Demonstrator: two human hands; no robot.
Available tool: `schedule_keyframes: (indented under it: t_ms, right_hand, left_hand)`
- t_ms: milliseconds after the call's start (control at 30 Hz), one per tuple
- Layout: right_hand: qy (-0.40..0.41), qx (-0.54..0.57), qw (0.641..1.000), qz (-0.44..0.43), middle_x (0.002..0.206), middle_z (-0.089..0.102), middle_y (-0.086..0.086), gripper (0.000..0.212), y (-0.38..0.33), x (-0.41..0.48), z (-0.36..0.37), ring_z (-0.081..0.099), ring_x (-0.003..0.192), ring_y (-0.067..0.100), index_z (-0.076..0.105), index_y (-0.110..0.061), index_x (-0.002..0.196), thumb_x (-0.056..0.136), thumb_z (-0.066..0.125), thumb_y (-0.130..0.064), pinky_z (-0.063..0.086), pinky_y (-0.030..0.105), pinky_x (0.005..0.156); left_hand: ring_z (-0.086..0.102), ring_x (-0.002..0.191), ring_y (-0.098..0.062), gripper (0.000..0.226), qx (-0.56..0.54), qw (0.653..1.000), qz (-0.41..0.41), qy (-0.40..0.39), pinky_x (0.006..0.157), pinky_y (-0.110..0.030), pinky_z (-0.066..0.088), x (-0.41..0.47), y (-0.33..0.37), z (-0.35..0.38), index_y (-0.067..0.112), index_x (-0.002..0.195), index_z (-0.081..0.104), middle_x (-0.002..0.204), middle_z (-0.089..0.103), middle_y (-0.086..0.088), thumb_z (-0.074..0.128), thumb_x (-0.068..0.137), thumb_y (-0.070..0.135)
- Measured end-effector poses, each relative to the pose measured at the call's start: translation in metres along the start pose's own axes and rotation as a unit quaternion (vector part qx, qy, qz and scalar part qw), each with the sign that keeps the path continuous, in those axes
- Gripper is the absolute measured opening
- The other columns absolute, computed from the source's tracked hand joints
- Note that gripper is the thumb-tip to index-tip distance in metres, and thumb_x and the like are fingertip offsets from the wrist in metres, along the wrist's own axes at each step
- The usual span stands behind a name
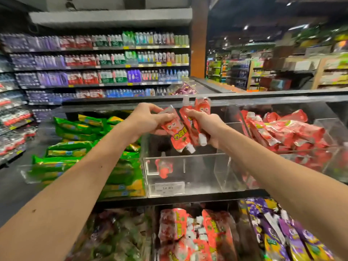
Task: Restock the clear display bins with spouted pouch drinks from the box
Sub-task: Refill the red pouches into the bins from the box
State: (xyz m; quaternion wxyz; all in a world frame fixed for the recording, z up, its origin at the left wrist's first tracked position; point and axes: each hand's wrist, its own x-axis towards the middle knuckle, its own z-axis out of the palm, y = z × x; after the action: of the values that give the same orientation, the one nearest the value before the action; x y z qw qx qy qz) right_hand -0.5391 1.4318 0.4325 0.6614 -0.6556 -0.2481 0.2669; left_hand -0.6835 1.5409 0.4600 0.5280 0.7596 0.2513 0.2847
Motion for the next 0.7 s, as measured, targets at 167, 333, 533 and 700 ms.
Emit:
schedule_keyframes:
  t_ms: [167,333,533,700]
  right_hand:
    - [0.084,-0.214,0.972,-0.045,0.093,0.074,0.004,0.059,0.014,0.028,0.004,0.070,0.083,0.021,0.073,-0.014,0.097,0.065,0.078,-0.063,0.057,0.032,0.078]
    - [0.106,-0.464,0.870,-0.130,0.101,0.072,0.012,0.064,0.034,0.032,0.002,0.067,0.096,0.035,0.065,-0.013,0.092,0.076,0.061,-0.074,0.049,0.035,0.072]
    - [0.102,-0.486,0.855,-0.149,0.092,0.064,0.006,0.045,0.038,0.033,-0.003,0.063,0.090,0.031,0.060,-0.012,0.106,0.084,0.070,-0.051,0.041,0.032,0.068]
    - [0.100,-0.495,0.850,-0.151,0.080,0.050,0.000,0.042,0.042,0.035,-0.004,0.050,0.076,0.022,0.060,-0.012,0.105,0.086,0.070,-0.049,0.040,0.032,0.066]
  left_hand:
    - [0.072,0.065,-0.014,0.033,0.108,0.990,-0.066,-0.059,0.057,-0.026,0.059,0.032,-0.014,0.009,-0.010,0.107,0.065,0.081,0.073,-0.012,0.076,0.086,0.013]
    - [0.073,0.065,-0.017,0.028,0.451,0.887,-0.036,-0.098,0.070,-0.038,0.062,0.054,-0.026,0.023,0.002,0.089,0.071,0.081,0.076,-0.010,0.082,0.074,0.023]
    - [0.069,0.078,-0.022,0.038,0.493,0.865,0.056,-0.076,0.068,-0.037,0.060,0.067,-0.048,0.033,0.025,0.085,0.057,0.087,0.069,-0.001,0.088,0.064,0.027]
    - [0.072,0.071,-0.016,0.045,0.438,0.884,0.044,-0.158,0.058,-0.029,0.060,0.071,-0.062,0.036,0.036,0.096,0.062,0.082,0.073,0.000,0.091,0.067,0.016]
